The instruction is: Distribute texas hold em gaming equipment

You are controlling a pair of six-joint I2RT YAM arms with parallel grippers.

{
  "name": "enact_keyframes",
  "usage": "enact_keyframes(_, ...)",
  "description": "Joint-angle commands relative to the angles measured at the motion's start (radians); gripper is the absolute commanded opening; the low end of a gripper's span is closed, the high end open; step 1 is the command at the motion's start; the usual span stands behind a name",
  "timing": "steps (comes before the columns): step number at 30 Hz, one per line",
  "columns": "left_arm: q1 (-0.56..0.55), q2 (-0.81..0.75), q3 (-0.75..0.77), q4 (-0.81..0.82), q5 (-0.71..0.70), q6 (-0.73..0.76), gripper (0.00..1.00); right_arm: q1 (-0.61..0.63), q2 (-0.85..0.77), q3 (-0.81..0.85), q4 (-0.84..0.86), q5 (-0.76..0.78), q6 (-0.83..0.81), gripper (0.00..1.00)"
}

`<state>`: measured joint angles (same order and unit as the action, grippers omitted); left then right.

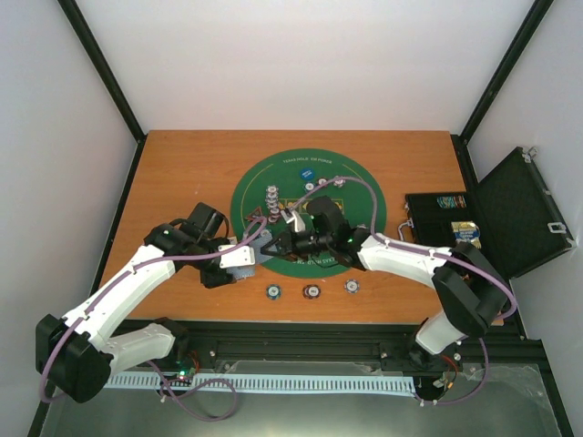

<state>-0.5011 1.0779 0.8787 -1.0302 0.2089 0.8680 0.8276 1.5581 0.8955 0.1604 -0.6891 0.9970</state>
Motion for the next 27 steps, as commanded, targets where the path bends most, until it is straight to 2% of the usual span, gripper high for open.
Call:
enact_keyframes(1, -0.004, -0.005, 0.01, -0.014, 0.011, 0.002, 0.29, -0.031, -0.033, 0.009, -0.048, 0.011, -0.028, 0.03)
enact_keyframes(7, -0.003, -0.023, 0.006, -0.043, -0.007, -0.003, 0.29, -0.117, -0.04, 0.042, -0.088, -0.018, -0.073, 0.03)
enact_keyframes(11, -0.004, -0.049, 0.024, -0.075, 0.001, -0.016, 0.29, -0.174, 0.048, 0.133, -0.123, -0.045, -0.13, 0.03)
enact_keyframes(17, -0.003, -0.063, 0.067, -0.132, 0.007, -0.043, 0.29, -0.188, 0.328, 0.412, -0.25, -0.046, -0.246, 0.03)
enact_keyframes(21, -0.003, -0.091, 0.07, -0.153, 0.011, -0.058, 0.29, -0.189, 0.568, 0.669, -0.35, -0.039, -0.302, 0.03)
enact_keyframes(27, -0.003, -0.107, 0.069, -0.178, 0.003, -0.061, 0.28, -0.191, 0.829, 1.012, -0.512, -0.022, -0.347, 0.03)
